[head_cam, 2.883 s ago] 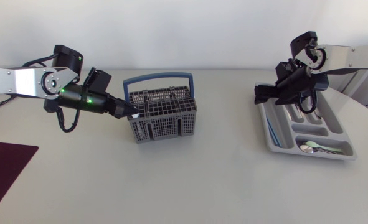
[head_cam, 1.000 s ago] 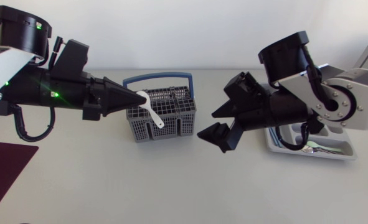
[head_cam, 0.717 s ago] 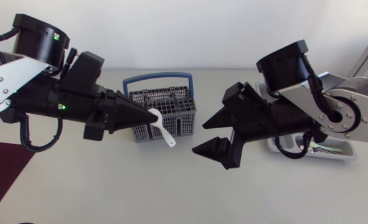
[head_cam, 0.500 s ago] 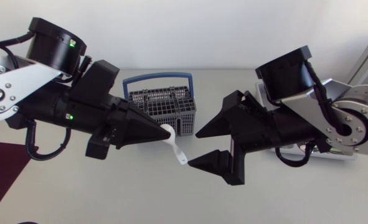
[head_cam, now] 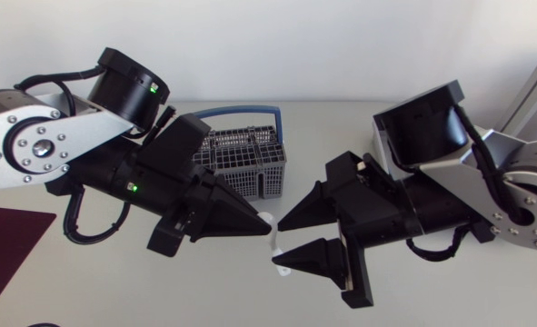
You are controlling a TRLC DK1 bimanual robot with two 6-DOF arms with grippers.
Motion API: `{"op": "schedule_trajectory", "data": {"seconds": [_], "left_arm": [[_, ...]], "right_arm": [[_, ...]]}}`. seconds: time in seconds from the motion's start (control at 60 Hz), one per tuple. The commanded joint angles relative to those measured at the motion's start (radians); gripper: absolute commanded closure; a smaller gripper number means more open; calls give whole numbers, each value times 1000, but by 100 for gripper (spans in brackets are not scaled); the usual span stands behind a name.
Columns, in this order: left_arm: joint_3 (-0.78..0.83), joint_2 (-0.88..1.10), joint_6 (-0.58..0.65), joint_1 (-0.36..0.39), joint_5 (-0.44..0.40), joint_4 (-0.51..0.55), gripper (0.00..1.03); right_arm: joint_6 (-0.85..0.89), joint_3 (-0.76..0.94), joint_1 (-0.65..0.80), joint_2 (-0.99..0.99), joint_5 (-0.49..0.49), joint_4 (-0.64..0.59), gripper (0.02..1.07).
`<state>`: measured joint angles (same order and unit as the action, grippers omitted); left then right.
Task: Transfer all utensils from the basket to the drawer tray.
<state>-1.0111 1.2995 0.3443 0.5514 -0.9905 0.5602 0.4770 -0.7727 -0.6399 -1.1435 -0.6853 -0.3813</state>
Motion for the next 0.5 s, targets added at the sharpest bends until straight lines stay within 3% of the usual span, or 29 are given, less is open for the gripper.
{"op": "schedule_trajectory", "data": {"seconds": [0.0, 0.1, 0.483], "left_arm": [[-37, 20, 13, 10, -17, 7, 96], [-40, 27, 13, 16, -17, 7, 96], [-38, 27, 12, 16, -23, 7, 96]], "right_arm": [[28, 30, -6, 7, -20, -13, 67], [29, 36, -6, 7, -49, -22, 86], [17, 30, -6, 1, -69, -31, 97]]}}
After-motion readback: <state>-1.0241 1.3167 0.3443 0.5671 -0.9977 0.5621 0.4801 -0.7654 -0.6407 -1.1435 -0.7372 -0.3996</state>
